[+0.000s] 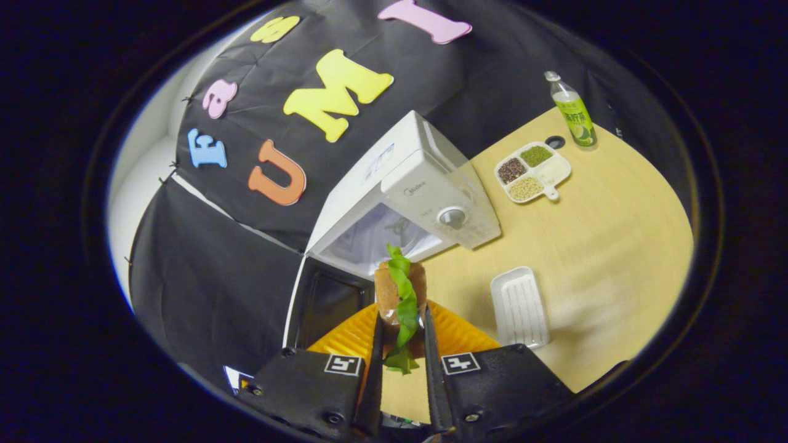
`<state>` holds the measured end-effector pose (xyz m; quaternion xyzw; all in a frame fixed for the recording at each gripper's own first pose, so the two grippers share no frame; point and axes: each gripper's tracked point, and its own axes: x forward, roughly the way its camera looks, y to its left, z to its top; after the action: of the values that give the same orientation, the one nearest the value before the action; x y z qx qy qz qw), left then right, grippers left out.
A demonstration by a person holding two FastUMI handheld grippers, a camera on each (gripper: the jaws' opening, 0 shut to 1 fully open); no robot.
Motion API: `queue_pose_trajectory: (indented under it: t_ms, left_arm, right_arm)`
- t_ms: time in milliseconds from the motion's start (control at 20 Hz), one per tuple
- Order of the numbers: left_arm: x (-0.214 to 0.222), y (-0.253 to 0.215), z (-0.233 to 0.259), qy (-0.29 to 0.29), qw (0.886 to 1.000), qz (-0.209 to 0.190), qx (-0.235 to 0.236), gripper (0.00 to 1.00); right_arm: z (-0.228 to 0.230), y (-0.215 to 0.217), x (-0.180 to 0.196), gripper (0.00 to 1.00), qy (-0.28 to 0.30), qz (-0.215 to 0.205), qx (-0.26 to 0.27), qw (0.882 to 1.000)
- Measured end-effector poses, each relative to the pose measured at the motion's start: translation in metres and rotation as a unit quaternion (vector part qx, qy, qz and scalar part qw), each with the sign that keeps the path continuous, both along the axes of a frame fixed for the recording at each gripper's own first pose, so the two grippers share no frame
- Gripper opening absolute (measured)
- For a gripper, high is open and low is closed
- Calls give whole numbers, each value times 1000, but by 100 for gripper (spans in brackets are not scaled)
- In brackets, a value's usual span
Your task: Open the microwave oven with the left hand, put the food in, and close the microwave oven.
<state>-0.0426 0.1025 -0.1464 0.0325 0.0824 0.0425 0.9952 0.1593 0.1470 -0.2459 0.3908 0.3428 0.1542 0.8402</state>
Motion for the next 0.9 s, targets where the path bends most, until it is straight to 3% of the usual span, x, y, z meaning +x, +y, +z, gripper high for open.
queue_pose_trajectory:
  t_ms: [150, 200, 250, 300, 350, 500, 550, 650, 900]
  left_arm:
    - [-1, 22, -3, -1, 1000, 5, 6, 96]
    - [-1, 29, -6, 0, 1000, 7, 6, 96]
    - [-1, 34, -9, 1, 1000, 11, 4, 100]
    - [-1, 39, -12, 2, 1000, 14, 2, 100]
    - [-3, 44, -15, 2, 1000, 17, 2, 96]
    - [-5, 57, -23, 6, 1000, 23, 6, 96]
    - [-5, 61, -27, 9, 1000, 26, 8, 100]
    - [-5, 70, -29, 11, 999, 31, 10, 96]
    - [0, 85, -38, 19, 999, 38, 22, 96]
  right_arm:
    - [-3, 36, 17, 34, -30, -37, 22, 999]
    - [-7, 48, 23, 26, -36, -50, 30, 998]
    - [-10, 60, 31, 26, -45, -66, 39, 996]
    - [-11, 72, 39, 34, -55, -83, 49, 994]
    - [-13, 83, 46, 34, -65, -97, 58, 991]
    - [-13, 108, 70, 26, -111, -151, 87, 978]
    - [-14, 116, 80, 34, -122, -171, 100, 973]
    - [-16, 130, 99, 34, -137, -204, 119, 962]
    - [-38, 156, 150, 34, -134, -240, 134, 952]
